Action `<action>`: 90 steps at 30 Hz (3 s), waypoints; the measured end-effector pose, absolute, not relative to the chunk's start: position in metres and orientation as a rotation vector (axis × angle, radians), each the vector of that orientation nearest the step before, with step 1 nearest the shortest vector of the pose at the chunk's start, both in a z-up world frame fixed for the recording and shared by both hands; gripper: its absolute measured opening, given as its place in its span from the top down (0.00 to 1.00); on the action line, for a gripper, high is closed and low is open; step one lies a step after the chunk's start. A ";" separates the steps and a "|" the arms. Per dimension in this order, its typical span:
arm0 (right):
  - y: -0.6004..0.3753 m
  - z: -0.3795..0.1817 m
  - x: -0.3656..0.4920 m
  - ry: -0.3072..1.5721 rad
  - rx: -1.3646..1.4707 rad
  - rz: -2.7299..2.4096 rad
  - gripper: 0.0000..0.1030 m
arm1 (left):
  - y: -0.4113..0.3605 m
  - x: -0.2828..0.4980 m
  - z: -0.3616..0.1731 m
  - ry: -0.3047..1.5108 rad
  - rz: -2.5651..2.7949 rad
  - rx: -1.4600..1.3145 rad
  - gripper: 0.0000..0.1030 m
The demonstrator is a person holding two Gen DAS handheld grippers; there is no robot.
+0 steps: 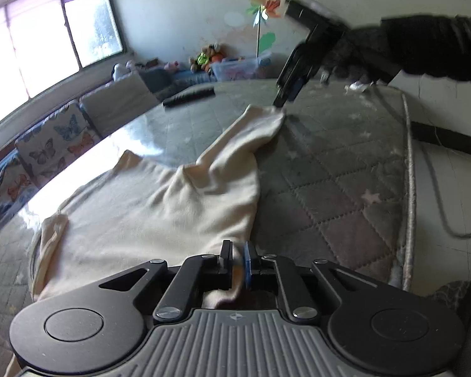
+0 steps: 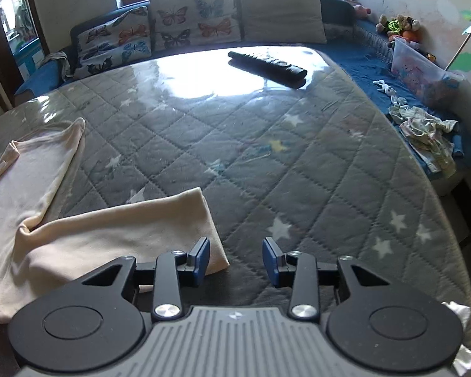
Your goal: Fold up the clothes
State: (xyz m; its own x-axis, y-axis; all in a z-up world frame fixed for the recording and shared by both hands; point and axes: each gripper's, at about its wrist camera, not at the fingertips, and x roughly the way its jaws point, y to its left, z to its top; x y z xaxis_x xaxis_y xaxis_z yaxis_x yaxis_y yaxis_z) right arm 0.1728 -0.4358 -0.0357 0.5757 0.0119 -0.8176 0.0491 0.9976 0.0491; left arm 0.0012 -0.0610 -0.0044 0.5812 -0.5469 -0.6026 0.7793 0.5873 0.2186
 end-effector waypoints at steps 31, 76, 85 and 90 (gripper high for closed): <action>-0.417 -0.040 0.156 0.782 0.068 -0.040 0.97 | -0.121 0.037 -0.024 0.533 -0.819 0.484 0.95; -0.201 -0.050 0.224 0.865 -0.080 0.516 0.59 | 0.051 0.212 -0.020 0.749 -0.207 0.119 0.63; -0.210 -0.055 0.237 0.889 -0.101 0.529 0.56 | 0.086 0.246 -0.011 0.735 -0.003 0.088 0.56; -0.212 -0.051 0.254 0.874 -0.108 0.521 0.54 | 0.078 0.261 -0.006 0.725 -0.022 0.129 0.56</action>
